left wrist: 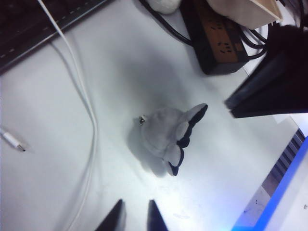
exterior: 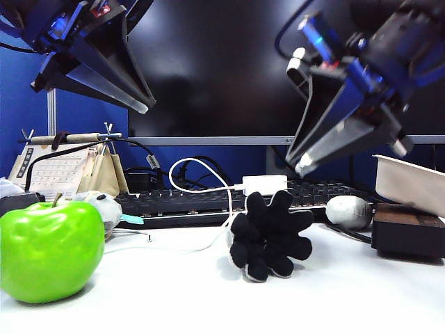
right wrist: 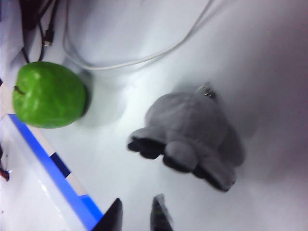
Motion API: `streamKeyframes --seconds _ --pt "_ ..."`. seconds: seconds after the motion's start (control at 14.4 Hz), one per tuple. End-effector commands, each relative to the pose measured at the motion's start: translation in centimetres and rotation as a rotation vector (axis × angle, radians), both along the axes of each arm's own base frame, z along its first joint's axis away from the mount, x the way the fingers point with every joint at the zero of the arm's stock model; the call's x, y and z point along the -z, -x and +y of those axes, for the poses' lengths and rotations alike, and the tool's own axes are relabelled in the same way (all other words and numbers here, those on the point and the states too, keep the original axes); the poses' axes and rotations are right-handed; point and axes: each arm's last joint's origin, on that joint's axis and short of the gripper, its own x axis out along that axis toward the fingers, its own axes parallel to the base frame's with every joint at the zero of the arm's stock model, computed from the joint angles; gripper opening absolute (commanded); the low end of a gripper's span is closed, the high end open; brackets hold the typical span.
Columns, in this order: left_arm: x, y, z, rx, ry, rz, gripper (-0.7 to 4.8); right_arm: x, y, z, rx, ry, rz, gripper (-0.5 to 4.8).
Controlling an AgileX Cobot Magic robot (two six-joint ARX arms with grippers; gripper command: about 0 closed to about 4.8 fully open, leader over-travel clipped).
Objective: Place the tilting octopus upright.
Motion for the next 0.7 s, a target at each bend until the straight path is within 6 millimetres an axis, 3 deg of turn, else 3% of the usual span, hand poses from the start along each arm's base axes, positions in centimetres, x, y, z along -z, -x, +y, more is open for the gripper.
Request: streamKeyframes --seconds 0.07,0.7 --pt "-0.2 0.0 -0.1 0.014 0.017 -0.013 0.71 0.1 -0.5 0.3 -0.004 -0.012 -0.023 0.85" --pt "-0.2 -0.1 -0.2 0.015 0.022 -0.023 0.7 -0.3 -1.6 0.8 0.076 -0.094 -0.047 0.81"
